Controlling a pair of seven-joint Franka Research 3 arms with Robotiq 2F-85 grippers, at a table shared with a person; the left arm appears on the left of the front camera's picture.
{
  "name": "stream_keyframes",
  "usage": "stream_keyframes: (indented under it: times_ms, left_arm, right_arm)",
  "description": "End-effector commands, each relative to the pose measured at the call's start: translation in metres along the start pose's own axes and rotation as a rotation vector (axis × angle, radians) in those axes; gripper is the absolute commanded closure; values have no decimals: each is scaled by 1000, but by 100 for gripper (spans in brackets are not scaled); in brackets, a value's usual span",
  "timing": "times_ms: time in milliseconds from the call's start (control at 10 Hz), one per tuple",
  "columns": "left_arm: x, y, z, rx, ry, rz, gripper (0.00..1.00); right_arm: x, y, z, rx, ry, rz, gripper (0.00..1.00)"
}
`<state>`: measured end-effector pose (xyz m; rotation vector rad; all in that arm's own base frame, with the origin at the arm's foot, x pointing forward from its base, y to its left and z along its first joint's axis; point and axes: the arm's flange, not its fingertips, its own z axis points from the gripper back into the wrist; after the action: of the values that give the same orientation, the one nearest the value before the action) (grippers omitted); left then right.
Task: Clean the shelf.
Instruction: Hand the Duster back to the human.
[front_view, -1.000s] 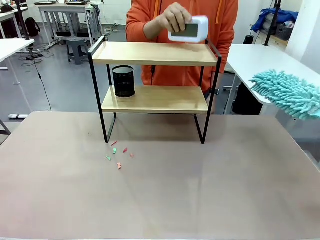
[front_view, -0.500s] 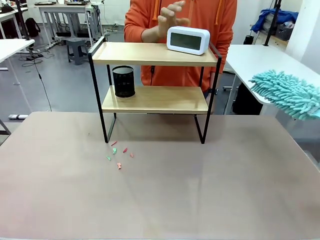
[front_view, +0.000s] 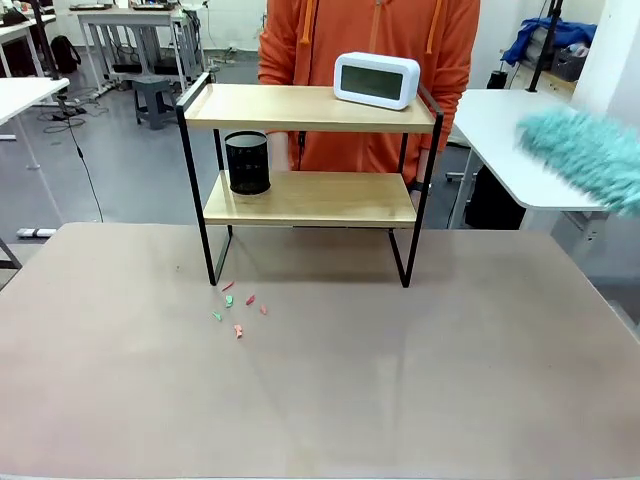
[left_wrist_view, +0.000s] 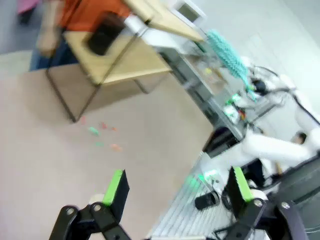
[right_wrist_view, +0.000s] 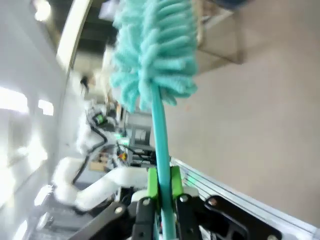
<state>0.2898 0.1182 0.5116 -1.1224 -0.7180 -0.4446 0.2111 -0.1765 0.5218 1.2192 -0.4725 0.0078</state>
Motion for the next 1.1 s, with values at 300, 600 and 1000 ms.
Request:
stream_keyframes:
  times_ms: [300, 600, 1000]
  left_arm:
    - [45, -112, -105, -500, 245, -283, 0]
    - [46, -127, -120, -477, 275, -282, 0]
    - [48, -130, -159, -502, 284, -254, 0]
  right_arm:
    - [-32, 143, -55, 146, 689, 586, 88]
    - [-44, 163, -67, 116, 641, 477, 88]
    - [-36, 180, -138, 35, 939, 559, 88]
